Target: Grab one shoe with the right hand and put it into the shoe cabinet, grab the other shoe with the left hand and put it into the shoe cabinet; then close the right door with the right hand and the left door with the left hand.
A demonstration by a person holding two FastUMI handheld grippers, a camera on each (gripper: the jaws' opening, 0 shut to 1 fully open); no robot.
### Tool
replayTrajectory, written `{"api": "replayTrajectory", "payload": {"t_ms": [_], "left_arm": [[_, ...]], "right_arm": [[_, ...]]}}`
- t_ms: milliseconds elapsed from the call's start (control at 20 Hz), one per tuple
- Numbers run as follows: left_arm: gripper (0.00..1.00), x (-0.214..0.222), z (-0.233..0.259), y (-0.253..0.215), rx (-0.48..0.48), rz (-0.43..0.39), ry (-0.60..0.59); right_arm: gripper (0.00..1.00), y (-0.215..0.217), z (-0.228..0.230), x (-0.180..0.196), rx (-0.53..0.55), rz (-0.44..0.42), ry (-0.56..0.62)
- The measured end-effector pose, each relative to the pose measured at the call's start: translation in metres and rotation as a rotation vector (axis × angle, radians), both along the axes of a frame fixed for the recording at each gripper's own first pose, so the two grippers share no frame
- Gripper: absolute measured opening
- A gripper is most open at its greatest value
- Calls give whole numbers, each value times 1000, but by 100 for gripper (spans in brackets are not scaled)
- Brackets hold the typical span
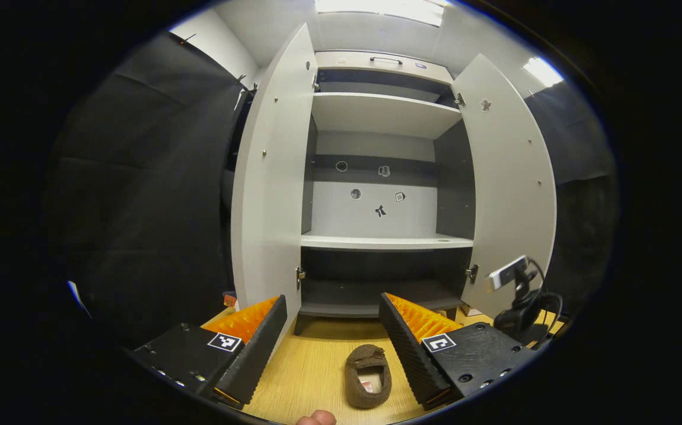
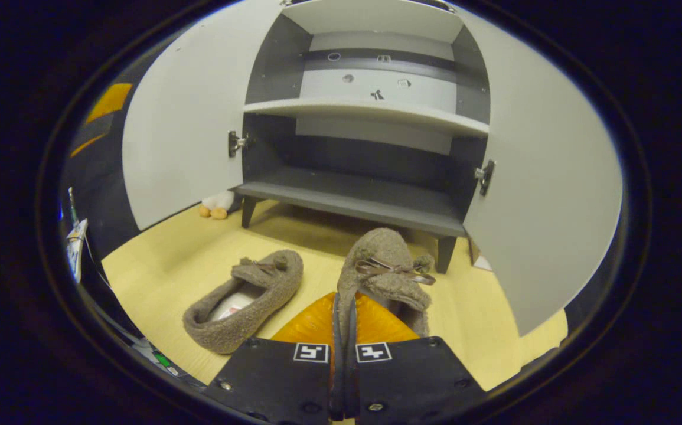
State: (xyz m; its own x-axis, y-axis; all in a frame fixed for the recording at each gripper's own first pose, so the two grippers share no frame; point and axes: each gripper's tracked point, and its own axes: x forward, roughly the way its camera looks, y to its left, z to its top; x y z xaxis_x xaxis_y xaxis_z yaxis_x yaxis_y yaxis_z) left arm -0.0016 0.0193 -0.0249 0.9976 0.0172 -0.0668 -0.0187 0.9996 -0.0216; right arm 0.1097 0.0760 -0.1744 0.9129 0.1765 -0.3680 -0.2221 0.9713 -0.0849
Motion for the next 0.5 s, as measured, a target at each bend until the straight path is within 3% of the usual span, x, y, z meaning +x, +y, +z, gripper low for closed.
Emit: {"api": "replayTrajectory", "payload": {"t_ms": [300, 500], "left_arm": [[95, -2, 3, -15, 6, -25, -13], [95, -5, 6, -18, 1, -30, -28]], "right_arm": [[4, 6, 128, -6, 44, 41, -170], [4, 12, 205, 21, 71, 63, -232]]}}
